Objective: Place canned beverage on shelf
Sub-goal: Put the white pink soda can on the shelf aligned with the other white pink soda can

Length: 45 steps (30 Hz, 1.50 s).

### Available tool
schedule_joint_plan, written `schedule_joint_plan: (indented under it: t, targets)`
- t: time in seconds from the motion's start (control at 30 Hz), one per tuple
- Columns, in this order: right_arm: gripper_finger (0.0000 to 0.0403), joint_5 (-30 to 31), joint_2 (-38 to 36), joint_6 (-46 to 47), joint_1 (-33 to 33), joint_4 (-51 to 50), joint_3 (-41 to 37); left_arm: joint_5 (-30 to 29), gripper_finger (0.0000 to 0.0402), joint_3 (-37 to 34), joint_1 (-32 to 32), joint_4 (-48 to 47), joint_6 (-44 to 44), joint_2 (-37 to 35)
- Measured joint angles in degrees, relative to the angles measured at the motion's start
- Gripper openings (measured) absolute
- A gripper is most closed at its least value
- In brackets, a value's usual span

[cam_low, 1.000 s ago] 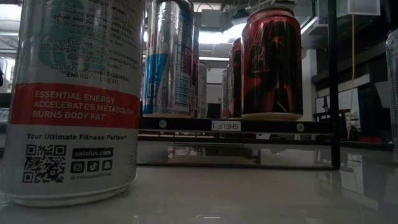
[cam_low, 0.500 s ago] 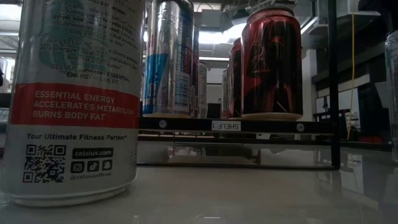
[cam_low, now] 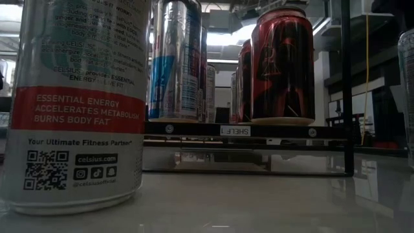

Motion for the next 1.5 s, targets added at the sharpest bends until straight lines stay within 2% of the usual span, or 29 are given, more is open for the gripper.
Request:
schedule_joint_plan:
  t: [0.47,0.7,0.8,0.97,1.17,1.3,1.5]
  targets:
    - [0.0285,0.12,-0.02,0.46,-0.02,3.86,-2.81,0.0,0.0096,0.0,0.01,0.02,0.0,0.0]
    - [0.0242,-0.06,0.0,6.83,-0.02,4.85,-2.83,0.0,0.0096,0.0,0.0,0.02,0.0,0.0]
    - [0.024,0.18,0.0,9.76,-0.02,4.78,-2.83,0.0,0.0096,0.0,0.02,0.0,0.0,0.0]
    - [0.0254,1.32,0.02,18.1,0.0,4.37,-2.85,0.0,0.0096,0.0,0.01,0.02,0.0,0.0]
    - [0.0244,4.36,-0.56,28.61,0.02,3.67,-3.09,0.0,0.0096,0.0,0.0,0.02,0.0,0.0]
    - [0.0244,7.61,-0.74,34.84,-0.04,0.77,-2.8,0.0,0.0096,0.0,0.02,0.02,0.0,0.0]
    - [0.0248,8.48,-0.81,44.98,-2.29,-3.83,-2.75,0.0,0.0096,0.0,0.01,0.02,0.0,0.0]
